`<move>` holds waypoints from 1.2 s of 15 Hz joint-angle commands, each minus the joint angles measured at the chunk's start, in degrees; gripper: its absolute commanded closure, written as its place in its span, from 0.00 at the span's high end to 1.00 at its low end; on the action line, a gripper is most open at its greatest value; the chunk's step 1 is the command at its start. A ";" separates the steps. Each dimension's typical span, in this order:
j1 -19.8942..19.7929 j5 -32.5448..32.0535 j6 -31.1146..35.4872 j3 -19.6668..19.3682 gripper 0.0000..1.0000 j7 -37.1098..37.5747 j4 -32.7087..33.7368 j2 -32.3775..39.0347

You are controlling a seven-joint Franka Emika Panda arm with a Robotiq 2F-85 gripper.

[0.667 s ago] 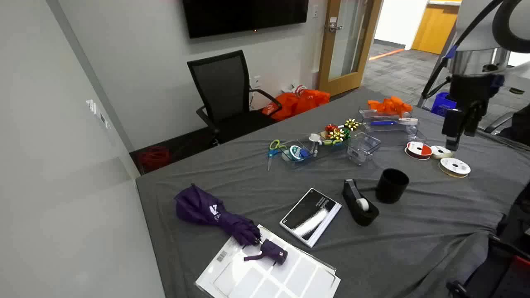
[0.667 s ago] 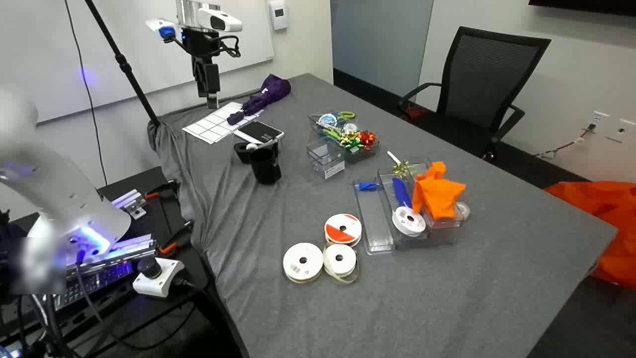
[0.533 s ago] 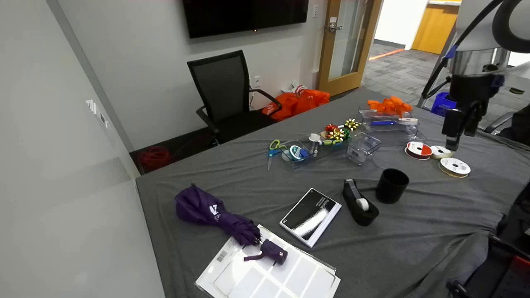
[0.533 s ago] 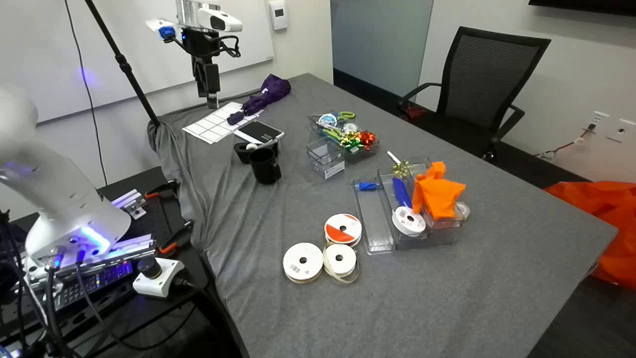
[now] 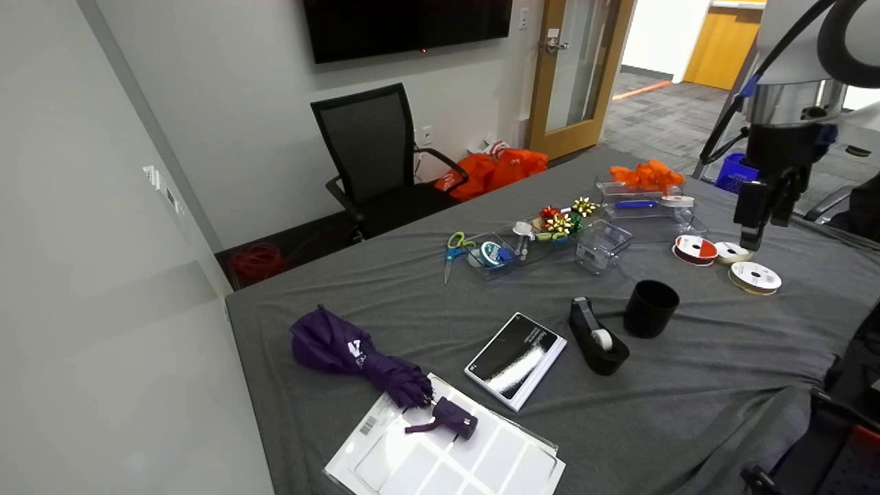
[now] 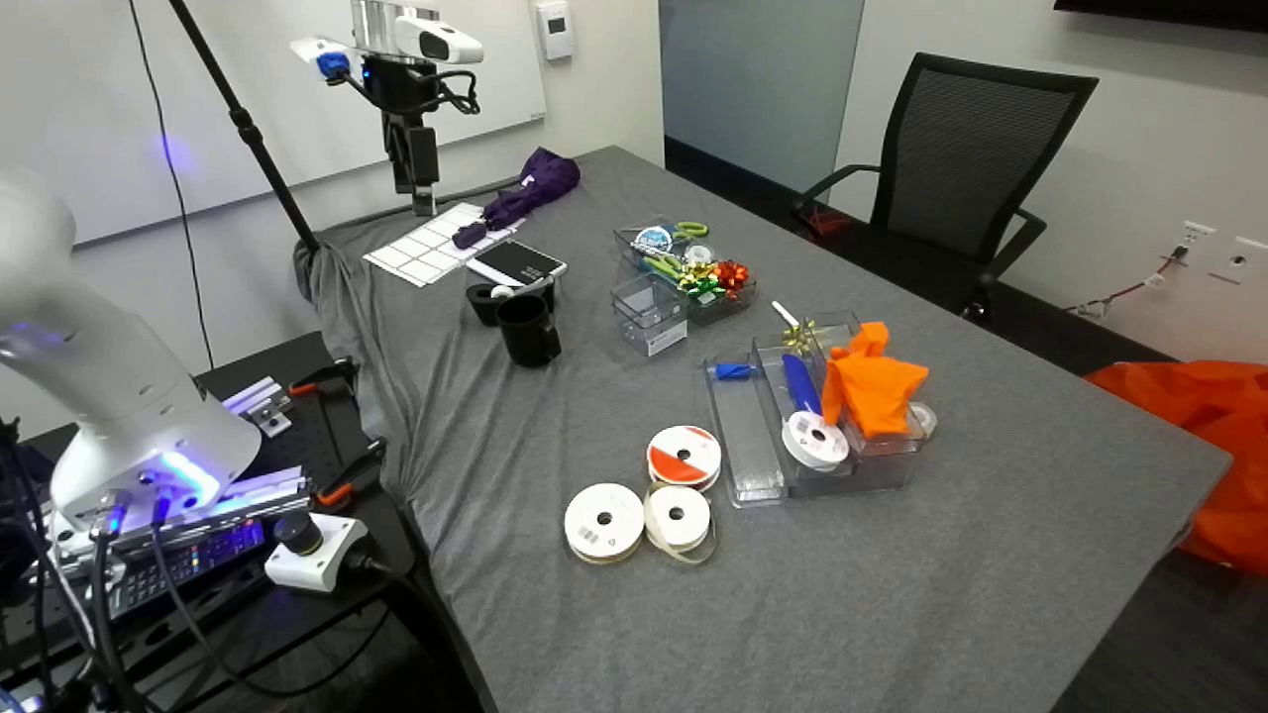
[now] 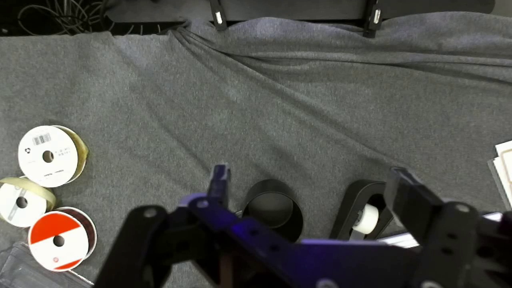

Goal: Move the black cup to the right, unstack the two clear cases and the stack them up again

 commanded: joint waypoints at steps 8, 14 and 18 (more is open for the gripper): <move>0.00 0.02 -0.07 0.02 1.00 0.01 0.06 0.02; -0.67 5.76 6.98 -2.09 1.00 -0.11 -0.59 1.36; -1.94 9.66 14.24 -4.31 1.00 1.16 -0.15 3.63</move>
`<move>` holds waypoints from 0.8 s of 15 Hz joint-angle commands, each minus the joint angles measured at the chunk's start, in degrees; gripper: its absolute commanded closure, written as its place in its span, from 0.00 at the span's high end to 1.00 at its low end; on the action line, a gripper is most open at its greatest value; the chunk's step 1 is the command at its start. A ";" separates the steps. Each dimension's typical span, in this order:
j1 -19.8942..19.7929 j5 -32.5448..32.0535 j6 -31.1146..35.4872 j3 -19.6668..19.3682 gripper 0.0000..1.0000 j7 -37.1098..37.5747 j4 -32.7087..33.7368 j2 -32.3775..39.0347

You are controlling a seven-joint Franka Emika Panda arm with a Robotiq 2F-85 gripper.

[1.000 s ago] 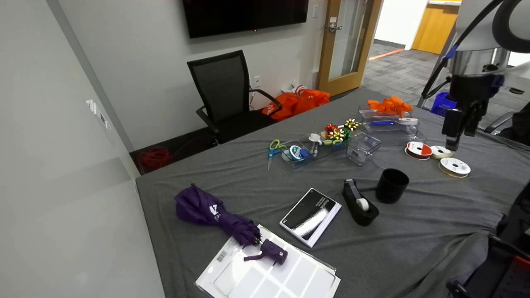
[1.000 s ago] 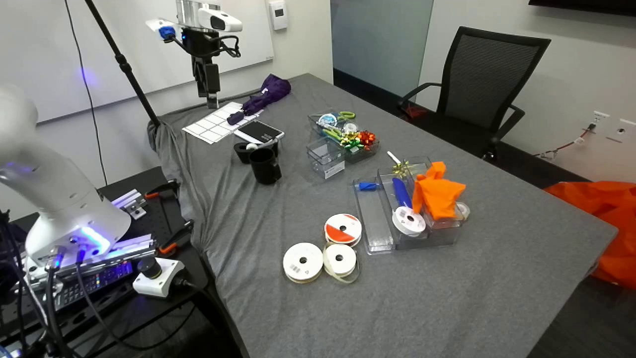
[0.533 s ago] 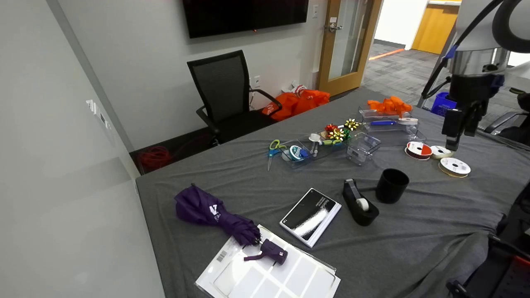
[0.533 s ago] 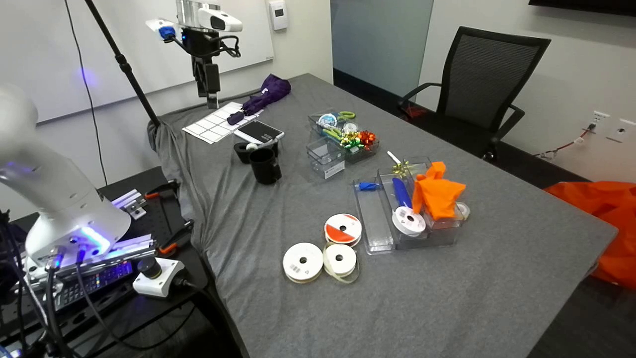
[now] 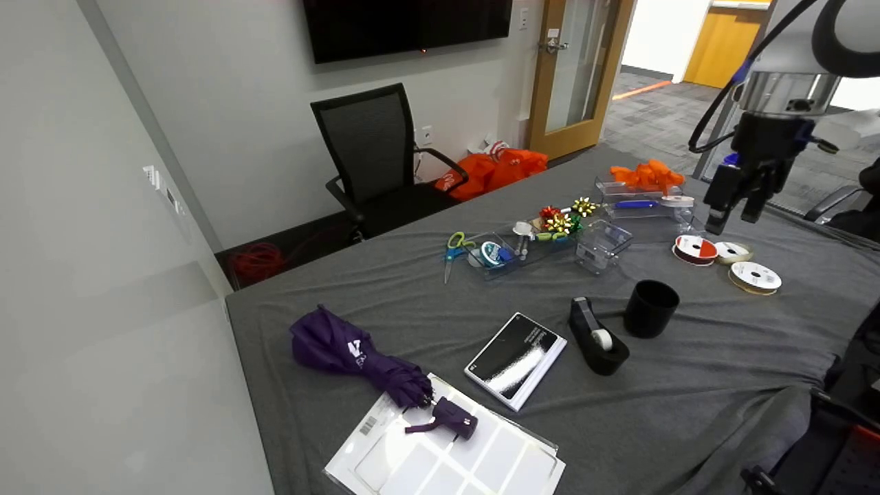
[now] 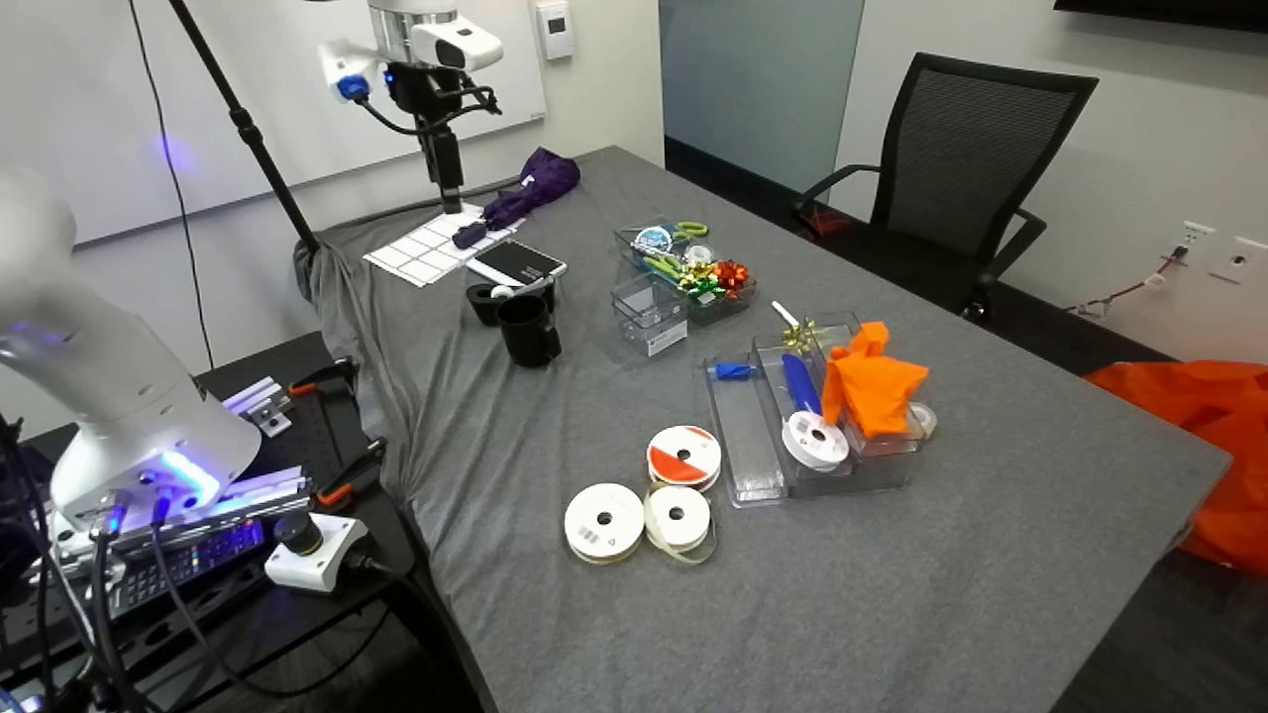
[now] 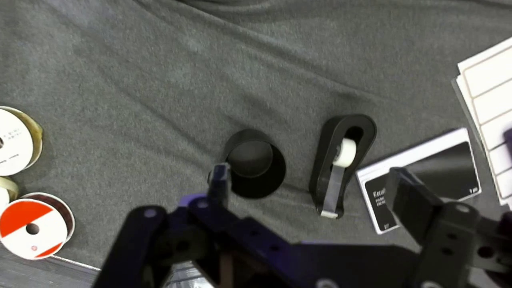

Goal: Move the black cup to the right, unstack the two clear cases and the stack them up again

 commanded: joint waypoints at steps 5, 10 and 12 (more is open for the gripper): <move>-3.28 2.49 12.43 -2.42 1.00 4.55 0.41 7.42; -3.84 4.97 21.22 -2.85 1.00 8.08 0.06 14.38; -3.73 7.19 23.01 -2.83 1.00 7.52 -0.17 16.64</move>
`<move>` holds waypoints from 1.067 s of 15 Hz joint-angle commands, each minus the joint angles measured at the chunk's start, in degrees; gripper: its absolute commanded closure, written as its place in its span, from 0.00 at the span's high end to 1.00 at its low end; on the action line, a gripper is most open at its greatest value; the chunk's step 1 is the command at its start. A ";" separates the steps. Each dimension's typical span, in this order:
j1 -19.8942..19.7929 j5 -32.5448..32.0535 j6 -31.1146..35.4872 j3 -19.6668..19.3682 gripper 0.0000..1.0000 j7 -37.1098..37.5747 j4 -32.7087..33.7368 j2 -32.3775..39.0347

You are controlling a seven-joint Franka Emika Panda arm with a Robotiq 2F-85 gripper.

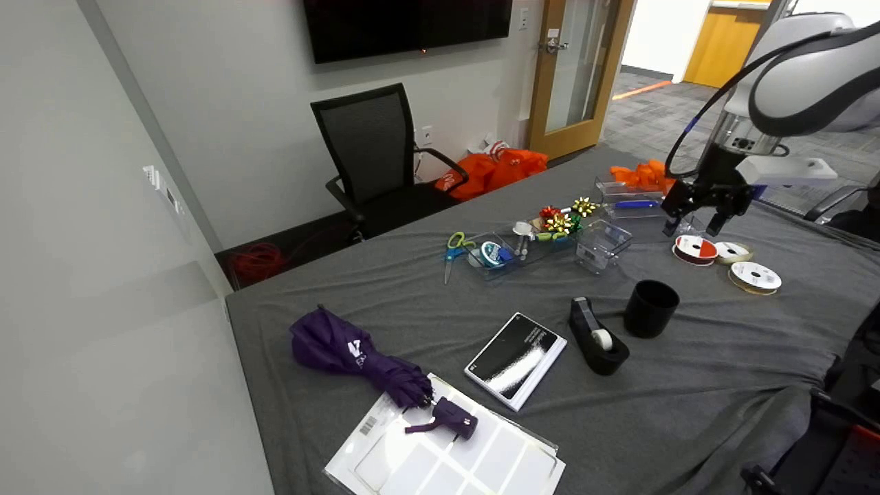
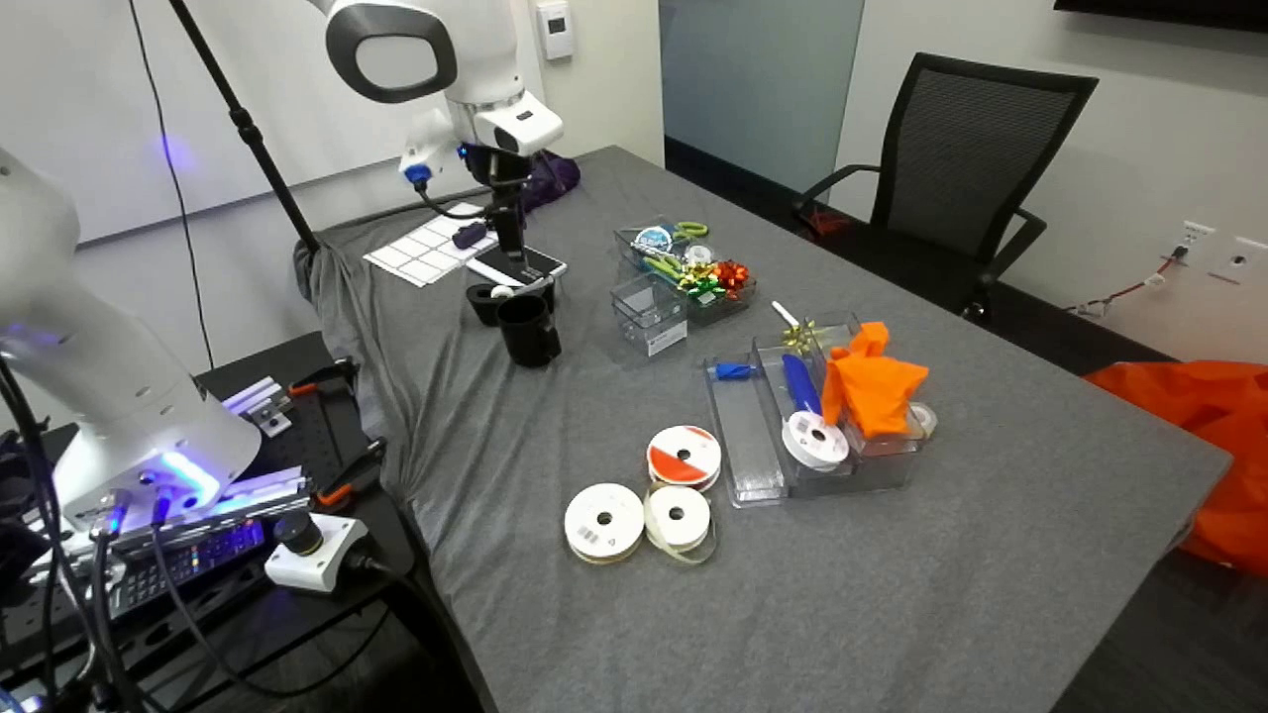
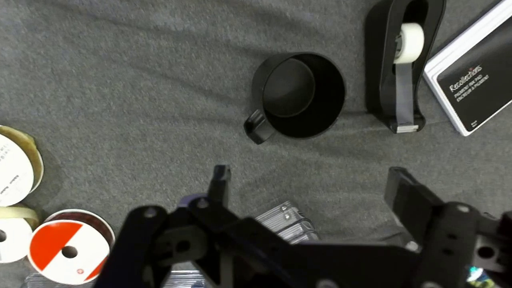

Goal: Move the black cup to the right, unstack the two clear cases and the stack them up again

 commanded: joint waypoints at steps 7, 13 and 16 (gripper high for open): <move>-0.73 5.35 4.31 0.46 1.00 -1.78 -0.19 9.43; -0.94 4.01 3.67 0.34 1.00 -2.00 0.83 13.74; -1.03 4.09 4.24 0.47 1.00 -2.85 1.27 15.88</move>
